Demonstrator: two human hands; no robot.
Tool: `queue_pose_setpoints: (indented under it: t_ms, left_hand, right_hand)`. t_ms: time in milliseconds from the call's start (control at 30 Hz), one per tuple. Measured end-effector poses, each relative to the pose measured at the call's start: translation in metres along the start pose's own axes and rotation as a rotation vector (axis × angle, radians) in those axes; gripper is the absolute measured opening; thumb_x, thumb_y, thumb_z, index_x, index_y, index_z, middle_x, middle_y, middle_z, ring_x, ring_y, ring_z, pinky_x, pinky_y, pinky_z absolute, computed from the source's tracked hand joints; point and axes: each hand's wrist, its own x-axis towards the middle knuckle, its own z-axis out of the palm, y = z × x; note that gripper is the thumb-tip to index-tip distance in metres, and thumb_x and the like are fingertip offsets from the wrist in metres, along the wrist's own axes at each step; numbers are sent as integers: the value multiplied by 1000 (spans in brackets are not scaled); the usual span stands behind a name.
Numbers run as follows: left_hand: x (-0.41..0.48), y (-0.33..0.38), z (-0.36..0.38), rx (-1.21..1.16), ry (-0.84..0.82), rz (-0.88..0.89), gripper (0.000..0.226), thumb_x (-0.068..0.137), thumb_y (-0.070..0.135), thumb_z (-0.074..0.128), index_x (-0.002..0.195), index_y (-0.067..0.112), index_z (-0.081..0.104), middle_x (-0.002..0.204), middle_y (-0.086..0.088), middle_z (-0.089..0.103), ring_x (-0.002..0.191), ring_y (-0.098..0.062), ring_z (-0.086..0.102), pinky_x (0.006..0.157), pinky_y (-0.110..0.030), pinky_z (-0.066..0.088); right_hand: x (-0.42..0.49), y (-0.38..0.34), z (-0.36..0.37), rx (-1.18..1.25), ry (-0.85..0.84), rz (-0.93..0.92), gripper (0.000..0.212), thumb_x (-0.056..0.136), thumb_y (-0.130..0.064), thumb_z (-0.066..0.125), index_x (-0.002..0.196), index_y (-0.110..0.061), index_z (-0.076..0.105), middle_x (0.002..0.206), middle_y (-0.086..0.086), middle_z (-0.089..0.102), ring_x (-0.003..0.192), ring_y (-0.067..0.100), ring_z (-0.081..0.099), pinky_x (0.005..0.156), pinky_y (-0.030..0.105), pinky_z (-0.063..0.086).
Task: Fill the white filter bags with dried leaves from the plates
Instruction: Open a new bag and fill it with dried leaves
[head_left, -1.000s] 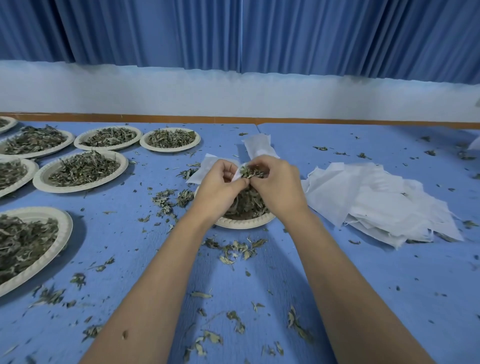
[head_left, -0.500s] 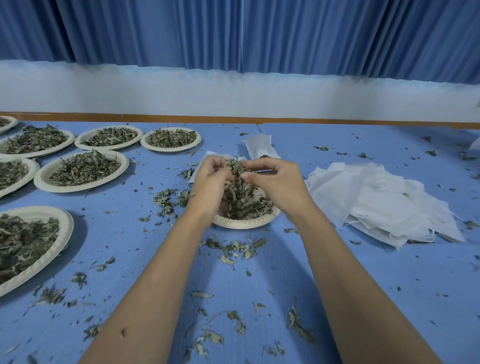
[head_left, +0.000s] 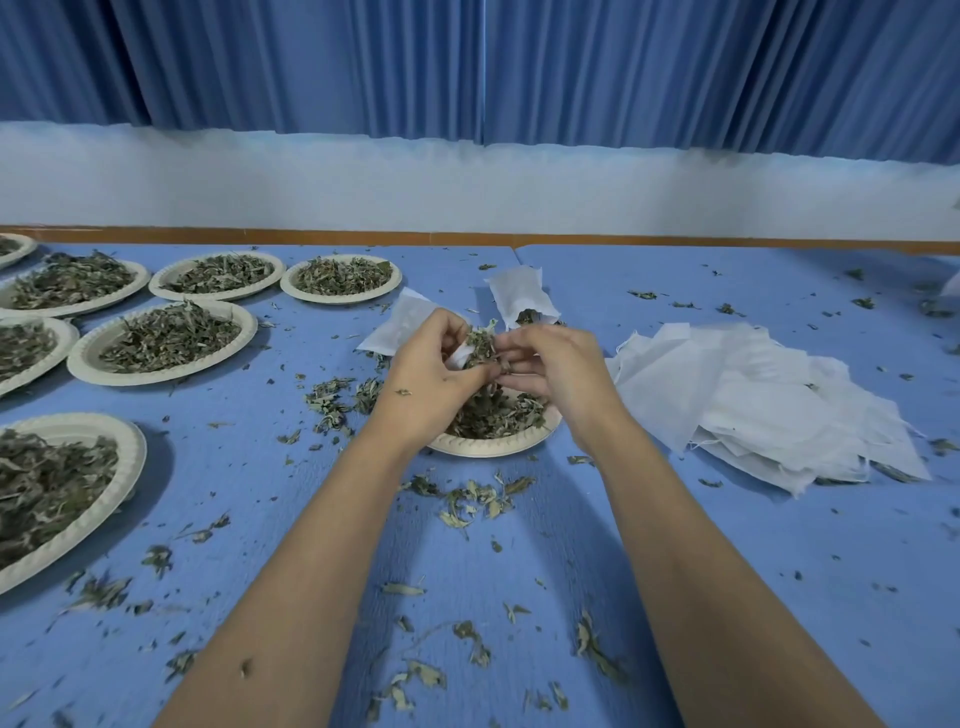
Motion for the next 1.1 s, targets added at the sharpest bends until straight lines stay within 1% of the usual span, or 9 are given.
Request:
queue_pose_setpoints:
  t_ms: [100,167,333,400,500,600,733,800,1100]
  left_hand:
    - [-2,0,0,56,-18,8,38,76,1,69,77,25,40,66,9,39,48,1,33,47,-11,30]
    - [-3,4,0,83,0,19,38,72,-3,65,75,24,38,66,8,35,49,-2,31,46,-11,28]
    - [-1,6,-4,51,38,-12,33,71,-2,63,75,19,38,71,-1,39,63,-18,35,56,-34,37]
    - [-3,5,-6,6,25,-19,31,73,-4,62,75,17,38,71,-5,39,62,-19,37,55,-38,39]
    - [-3,6,-8,-46,-23,-26,25,75,-3,62,78,10,41,72,-10,39,61,-15,36,56,-32,38]
    - [-1,7,-8,-70,-51,-46,22,76,-3,63,81,3,43,77,-18,43,66,-19,37,58,-42,40]
    - [0,6,-8,-76,90,-72,25,79,2,65,75,16,45,70,-7,45,56,-11,39,52,-25,40]
    - [2,5,-8,-68,158,-80,28,81,2,63,73,19,43,67,-2,43,54,-11,34,50,-23,34]
    - [6,3,-9,81,375,-126,37,81,-9,54,68,23,42,62,3,39,53,-10,34,43,-13,28]
  right_hand:
    - [-4,0,3,30,-23,-17,27,89,4,40,80,-8,63,76,3,64,64,10,65,62,21,57]
    - [-5,2,6,7,19,-48,26,87,7,39,83,-11,58,83,2,60,69,14,61,65,27,57]
    - [-2,1,6,40,47,-46,25,89,8,42,93,-15,51,107,7,54,68,15,67,58,26,58]
    - [0,4,5,-122,46,-87,18,92,-1,50,103,-14,53,111,4,54,73,17,68,62,29,60]
    - [3,9,6,-316,76,-171,17,90,-10,59,106,-12,64,100,-4,60,74,10,66,63,25,59]
    - [5,10,6,-458,148,-246,12,89,-14,61,94,-12,72,83,-8,64,75,12,67,72,30,58]
    - [4,10,10,-561,201,-331,12,87,-18,63,89,-14,74,75,-8,66,68,1,59,63,9,43]
    - [3,10,14,-606,212,-354,11,87,-16,63,89,-13,74,73,-9,63,64,-2,55,60,3,40]
    - [-3,7,16,-595,98,-341,8,84,-14,65,79,-13,72,62,-18,57,56,-2,50,54,5,36]
